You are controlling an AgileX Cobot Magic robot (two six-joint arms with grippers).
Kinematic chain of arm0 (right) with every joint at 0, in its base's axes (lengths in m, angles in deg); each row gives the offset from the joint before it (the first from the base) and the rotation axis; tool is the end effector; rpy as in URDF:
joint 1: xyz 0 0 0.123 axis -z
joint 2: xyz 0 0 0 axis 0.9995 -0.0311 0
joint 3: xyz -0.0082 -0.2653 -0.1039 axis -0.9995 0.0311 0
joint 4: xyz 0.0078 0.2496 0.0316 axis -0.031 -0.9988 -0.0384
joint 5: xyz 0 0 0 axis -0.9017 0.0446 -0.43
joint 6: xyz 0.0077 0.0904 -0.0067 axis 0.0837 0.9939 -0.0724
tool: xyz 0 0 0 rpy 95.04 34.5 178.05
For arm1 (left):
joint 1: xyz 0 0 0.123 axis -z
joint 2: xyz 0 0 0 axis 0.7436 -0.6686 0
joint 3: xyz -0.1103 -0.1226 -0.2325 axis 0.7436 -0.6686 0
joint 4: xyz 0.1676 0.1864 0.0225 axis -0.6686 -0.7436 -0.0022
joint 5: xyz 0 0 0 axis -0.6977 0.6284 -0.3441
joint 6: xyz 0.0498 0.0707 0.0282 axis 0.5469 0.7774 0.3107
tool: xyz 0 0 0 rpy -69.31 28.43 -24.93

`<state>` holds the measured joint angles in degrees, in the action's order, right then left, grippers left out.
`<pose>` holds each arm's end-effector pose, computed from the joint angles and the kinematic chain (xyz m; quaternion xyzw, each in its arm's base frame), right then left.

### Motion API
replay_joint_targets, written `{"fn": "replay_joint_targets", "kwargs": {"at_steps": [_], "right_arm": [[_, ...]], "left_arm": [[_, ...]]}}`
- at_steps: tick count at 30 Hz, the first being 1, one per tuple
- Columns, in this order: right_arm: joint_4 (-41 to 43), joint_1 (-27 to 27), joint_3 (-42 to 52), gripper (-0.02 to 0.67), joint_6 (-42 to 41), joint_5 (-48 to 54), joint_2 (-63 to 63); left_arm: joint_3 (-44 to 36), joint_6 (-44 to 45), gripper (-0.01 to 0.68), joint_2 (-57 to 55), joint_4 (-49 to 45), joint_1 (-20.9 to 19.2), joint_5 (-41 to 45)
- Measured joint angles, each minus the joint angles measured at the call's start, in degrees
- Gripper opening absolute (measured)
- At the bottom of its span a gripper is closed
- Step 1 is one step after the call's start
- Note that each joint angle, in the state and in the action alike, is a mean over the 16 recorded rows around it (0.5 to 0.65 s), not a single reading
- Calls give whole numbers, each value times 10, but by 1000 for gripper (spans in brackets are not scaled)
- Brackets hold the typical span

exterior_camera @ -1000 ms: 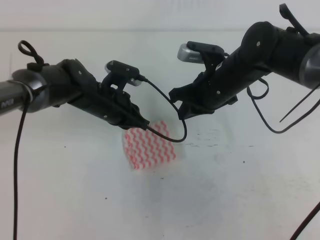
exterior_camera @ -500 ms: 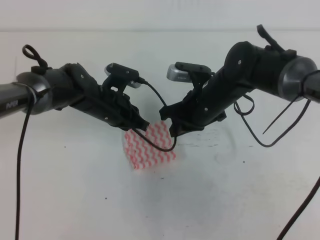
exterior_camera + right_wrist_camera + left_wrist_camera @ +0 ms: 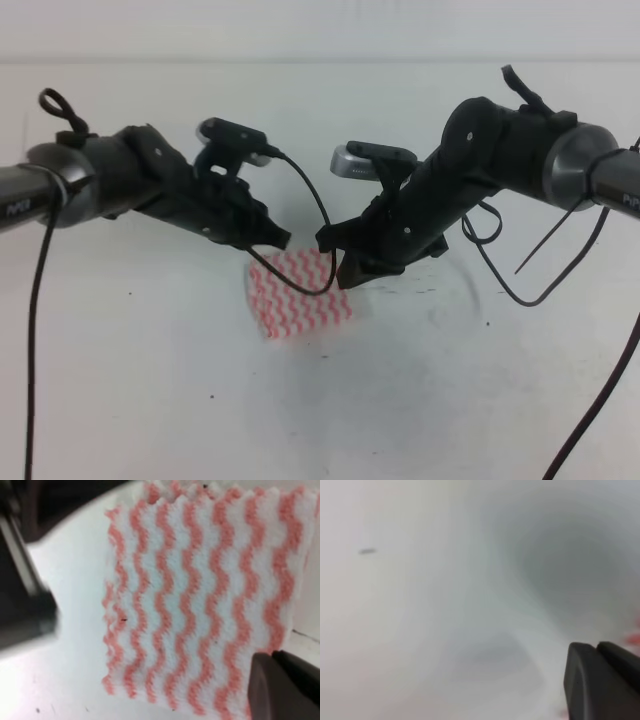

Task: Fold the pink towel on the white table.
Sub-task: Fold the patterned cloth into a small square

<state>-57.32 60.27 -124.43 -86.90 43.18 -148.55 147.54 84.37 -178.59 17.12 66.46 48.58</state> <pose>0.3756 0.2410 0.2000 -0.1426 0.9497 0.2596 0.1016 0.4043 -0.1632 0.1782 0.2919 0.8979 -0.1593 0.2884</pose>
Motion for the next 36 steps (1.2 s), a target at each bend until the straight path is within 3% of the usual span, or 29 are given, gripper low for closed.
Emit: {"fn": "replay_joint_targets", "kwargs": {"at_steps": [11, 25, 36], "right_arm": [[30, 23, -2, -2, 22, -32, 12], [54, 88, -2, -2, 45, -54, 64], [55, 92, -2, -2, 44, -51, 70]], "left_arm": [[0, -14, 0, 34, 22, -21, 75], [0, 53, 0, 36, 50, 67, 149], [0, 53, 0, -8, 36, 86, 151]]}}
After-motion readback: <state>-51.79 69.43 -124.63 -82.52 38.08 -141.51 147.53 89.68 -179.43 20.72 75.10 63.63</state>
